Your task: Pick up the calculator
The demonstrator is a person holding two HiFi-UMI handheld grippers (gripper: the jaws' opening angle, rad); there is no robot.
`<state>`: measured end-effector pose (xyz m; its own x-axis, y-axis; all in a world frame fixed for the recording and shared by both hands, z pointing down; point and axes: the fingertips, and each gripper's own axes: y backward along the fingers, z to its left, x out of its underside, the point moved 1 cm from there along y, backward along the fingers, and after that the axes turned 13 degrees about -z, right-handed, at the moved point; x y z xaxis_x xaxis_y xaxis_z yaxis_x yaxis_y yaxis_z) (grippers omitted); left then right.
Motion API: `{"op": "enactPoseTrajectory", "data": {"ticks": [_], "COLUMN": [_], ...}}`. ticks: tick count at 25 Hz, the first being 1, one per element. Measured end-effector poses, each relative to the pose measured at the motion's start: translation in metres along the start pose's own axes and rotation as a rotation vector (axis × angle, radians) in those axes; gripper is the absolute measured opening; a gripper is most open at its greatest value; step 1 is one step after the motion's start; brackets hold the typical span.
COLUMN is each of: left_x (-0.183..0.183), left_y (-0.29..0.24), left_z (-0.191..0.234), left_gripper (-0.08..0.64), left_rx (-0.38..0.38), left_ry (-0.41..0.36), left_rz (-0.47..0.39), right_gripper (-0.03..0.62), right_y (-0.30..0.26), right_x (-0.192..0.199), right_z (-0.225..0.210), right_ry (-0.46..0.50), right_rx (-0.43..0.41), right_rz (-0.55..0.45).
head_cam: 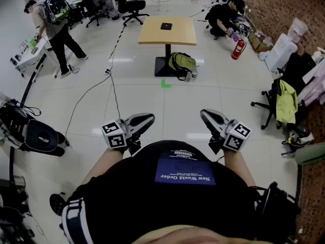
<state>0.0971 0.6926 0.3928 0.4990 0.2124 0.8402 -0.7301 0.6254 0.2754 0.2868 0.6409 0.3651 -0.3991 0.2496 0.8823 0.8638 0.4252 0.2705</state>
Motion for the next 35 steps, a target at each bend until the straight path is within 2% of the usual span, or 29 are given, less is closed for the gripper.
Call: {"op": "enactPoseTrajectory", "data": {"ticks": [11,15,20,24,30,35], "left_x": [0.045,0.044,0.031,-0.001,-0.084,-0.128], "left_y": [-0.049,-0.048,-0.039,-0.027,0.004,0.037], "left_z": [-0.024,-0.016,0.016,0.059,0.137,0.195], "left_gripper": [0.009,0.009,0.009,0.009,0.009,0.009], "left_rx": [-0.008,-0.017,-0.015,0.018,0.057,0.051], "left_ry": [0.031,0.042,0.066,0.063,0.009,0.011], "left_rz": [0.046,0.062,0.047,0.021,-0.009,-0.029], "right_gripper": [-0.014,-0.014,-0.014,-0.014,-0.014,-0.014], "right_y": [0.044,0.035,0.003,-0.049,-0.152,-0.214], "right_x": [-0.008,0.003,0.016,0.018,0.011,0.023], "right_z": [-0.028,-0.036,-0.046,-0.053,-0.052,-0.065], "right_ry": [-0.001,-0.037,-0.047,0.011,0.101,0.13], "right_rx": [-0.021,-0.017,-0.011,0.0,0.001,0.072], "right_rz": [0.024,0.03,0.055,0.076,0.069,0.058]}}
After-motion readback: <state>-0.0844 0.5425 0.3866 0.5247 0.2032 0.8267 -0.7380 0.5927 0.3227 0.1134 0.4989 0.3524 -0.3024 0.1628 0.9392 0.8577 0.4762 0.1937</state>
